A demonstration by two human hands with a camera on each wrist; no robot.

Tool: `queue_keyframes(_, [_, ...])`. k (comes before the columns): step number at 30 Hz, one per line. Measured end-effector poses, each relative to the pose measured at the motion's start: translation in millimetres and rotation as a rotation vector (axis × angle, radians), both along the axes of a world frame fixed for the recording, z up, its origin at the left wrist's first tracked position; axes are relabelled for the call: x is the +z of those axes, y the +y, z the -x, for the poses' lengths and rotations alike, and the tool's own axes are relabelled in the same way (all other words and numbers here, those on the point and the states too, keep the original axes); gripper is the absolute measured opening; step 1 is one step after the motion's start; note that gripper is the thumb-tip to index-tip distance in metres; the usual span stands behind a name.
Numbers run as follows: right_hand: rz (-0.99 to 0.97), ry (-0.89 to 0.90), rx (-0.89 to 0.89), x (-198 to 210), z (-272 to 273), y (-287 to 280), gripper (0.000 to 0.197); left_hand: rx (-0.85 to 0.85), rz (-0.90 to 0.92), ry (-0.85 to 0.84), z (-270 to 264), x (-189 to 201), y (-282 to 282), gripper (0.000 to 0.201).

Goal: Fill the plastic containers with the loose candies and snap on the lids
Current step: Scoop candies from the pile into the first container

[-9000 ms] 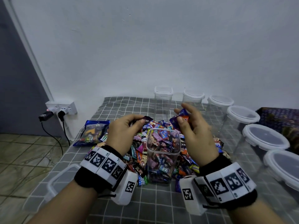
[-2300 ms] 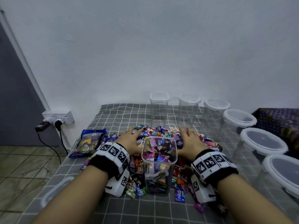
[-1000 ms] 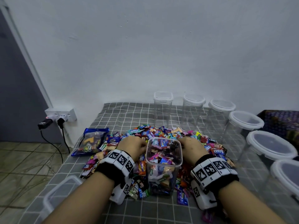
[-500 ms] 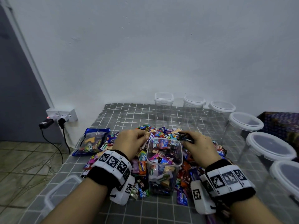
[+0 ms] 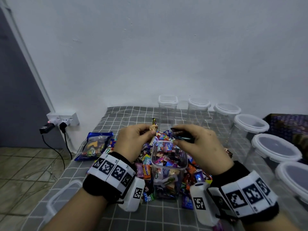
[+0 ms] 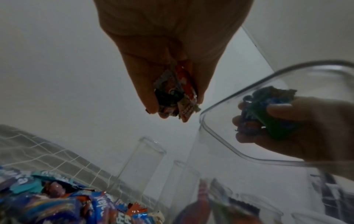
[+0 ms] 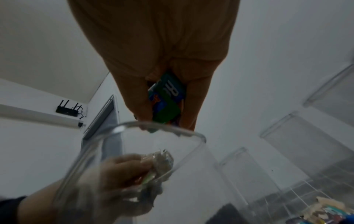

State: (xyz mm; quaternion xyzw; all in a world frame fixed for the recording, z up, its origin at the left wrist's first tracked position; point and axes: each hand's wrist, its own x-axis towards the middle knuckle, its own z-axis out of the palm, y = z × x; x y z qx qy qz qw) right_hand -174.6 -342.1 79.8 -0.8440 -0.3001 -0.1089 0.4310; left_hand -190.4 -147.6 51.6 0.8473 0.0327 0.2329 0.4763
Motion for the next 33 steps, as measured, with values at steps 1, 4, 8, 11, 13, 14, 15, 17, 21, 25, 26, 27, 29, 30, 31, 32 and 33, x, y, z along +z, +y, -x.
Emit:
queue_keyframes(1, [0.025, -0.001, 0.006, -1.3, 1.7, 1.8, 0.033, -0.006, 0.006, -0.005, 0.2, -0.2, 0.0, 0.014])
queue_keyframes(4, [0.095, -0.017, 0.006, -4.9, 6.1, 5.5, 0.035, -0.020, 0.017, -0.014, 1.7, -0.8, 0.0, 0.013])
queue_keyframes(8, [0.111, -0.023, 0.000, -4.6, 11.8, 6.8, 0.039, -0.034, 0.031, -0.022, 4.8, -0.7, 0.2, 0.012])
queue_keyframes(11, [0.106, -0.026, -0.034, -4.3, 14.4, 5.9, 0.040, -0.033, 0.065, -0.019, 5.2, -0.9, 0.7, 0.012])
queue_keyframes(13, [0.079, -0.029, -0.062, -5.5, 16.9, 3.8, 0.042, -0.039, 0.101, -0.030, 6.2, 0.1, 0.4, 0.011])
queue_keyframes(14, [0.066, -0.017, -0.069, -7.1, 17.7, 2.2, 0.047, -0.047, 0.116, -0.039, 7.1, 1.5, -0.3, 0.013])
queue_keyframes(15, [0.053, 0.015, -0.065, -8.6, 18.8, 0.6, 0.055, -0.055, 0.124, -0.047, 8.2, 3.2, -0.9, 0.016])
queue_keyframes(17, [0.059, 0.145, -0.028, -14.4, 19.8, -3.7, 0.081, -0.076, 0.146, -0.061, 10.5, 7.2, -2.7, 0.020])
queue_keyframes(21, [0.103, 0.387, 0.108, -31.4, 20.5, -8.2, 0.118, -0.144, 0.210, -0.079, 14.9, 15.2, -10.0, 0.016])
queue_keyframes(25, [0.005, 0.463, 0.142, -45.2, 16.6, -8.1, 0.105, -0.204, 0.229, -0.064, 17.1, 18.8, -21.5, 0.011])
queue_keyframes(26, [-0.015, 0.475, 0.139, -48.8, 15.0, -7.2, 0.105, -0.216, 0.228, -0.056, 16.9, 17.8, -24.0, 0.012])
queue_keyframes(27, [-0.023, 0.485, 0.131, -51.2, 13.9, -6.8, 0.106, -0.227, 0.220, -0.048, 17.3, 16.3, -25.9, 0.014])
queue_keyframes(29, [-0.019, 0.483, 0.116, -54.5, 12.3, -7.1, 0.108, -0.235, 0.163, -0.041, 18.4, 11.9, -28.0, 0.017])
queue_keyframes(30, [-0.016, 0.478, 0.116, -55.1, 12.1, -7.8, 0.107, -0.233, 0.118, -0.039, 19.0, 10.1, -28.5, 0.016])
queue_keyframes(31, [-0.014, 0.475, 0.115, -54.9, 12.0, -8.6, 0.105, -0.231, 0.071, -0.041, 19.8, 8.7, -28.8, 0.015])
queue_keyframes(32, [-0.013, 0.474, 0.115, -54.9, 11.5, -8.7, 0.104, -0.228, 0.026, -0.044, 20.8, 8.2, -29.1, 0.015])
queue_keyframes(33, [-0.012, 0.473, 0.119, -54.0, 11.7, -8.7, 0.103, -0.226, -0.013, -0.046, 22.1, 8.2, -29.4, 0.017])
